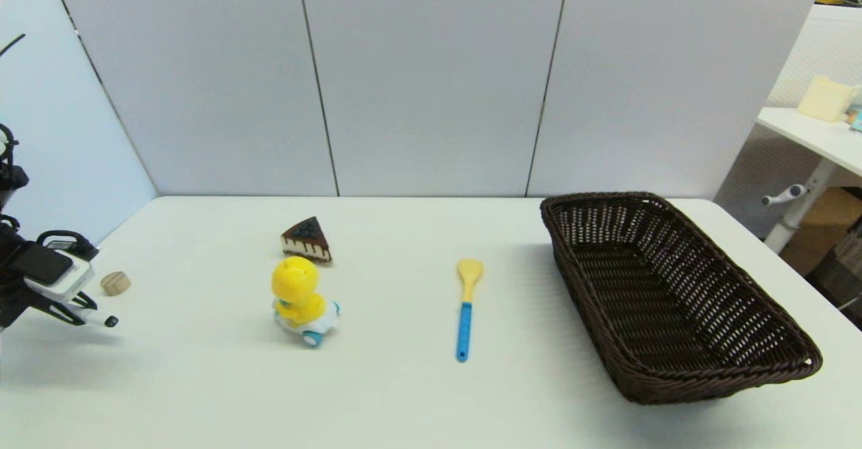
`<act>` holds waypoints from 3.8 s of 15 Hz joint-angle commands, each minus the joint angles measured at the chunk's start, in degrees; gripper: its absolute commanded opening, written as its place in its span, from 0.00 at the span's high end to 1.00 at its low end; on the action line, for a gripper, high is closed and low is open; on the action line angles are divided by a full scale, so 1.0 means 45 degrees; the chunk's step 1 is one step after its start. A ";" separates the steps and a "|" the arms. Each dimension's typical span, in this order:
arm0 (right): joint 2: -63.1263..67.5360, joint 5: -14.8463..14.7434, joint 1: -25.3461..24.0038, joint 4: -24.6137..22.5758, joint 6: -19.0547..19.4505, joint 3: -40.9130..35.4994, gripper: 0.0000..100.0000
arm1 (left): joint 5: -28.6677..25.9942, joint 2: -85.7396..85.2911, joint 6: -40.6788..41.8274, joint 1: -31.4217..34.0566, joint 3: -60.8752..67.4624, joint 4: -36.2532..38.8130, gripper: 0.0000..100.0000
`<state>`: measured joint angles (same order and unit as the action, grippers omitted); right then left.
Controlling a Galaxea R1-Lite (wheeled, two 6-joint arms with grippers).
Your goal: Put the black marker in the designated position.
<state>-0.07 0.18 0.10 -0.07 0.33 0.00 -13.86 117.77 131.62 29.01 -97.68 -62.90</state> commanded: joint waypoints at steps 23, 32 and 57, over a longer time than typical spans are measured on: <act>0.0016 -0.0002 -0.0002 -0.0003 0.0005 0.0000 0.00 | 0.0190 0.0449 -0.0831 -0.0080 0.0028 0.0443 0.00; 0.0016 -0.0002 -0.0002 -0.0003 0.0005 0.0000 0.00 | -0.3131 -0.5605 -1.0148 -0.0979 0.0301 -0.0084 0.00; 0.0016 -0.0002 -0.0002 -0.0003 0.0005 0.0000 0.00 | 0.1518 -2.2852 -2.6456 -0.5627 1.6864 1.0268 0.00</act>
<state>-0.07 0.13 0.10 -0.07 0.33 0.00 -4.85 22.89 14.49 2.21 -29.34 -17.25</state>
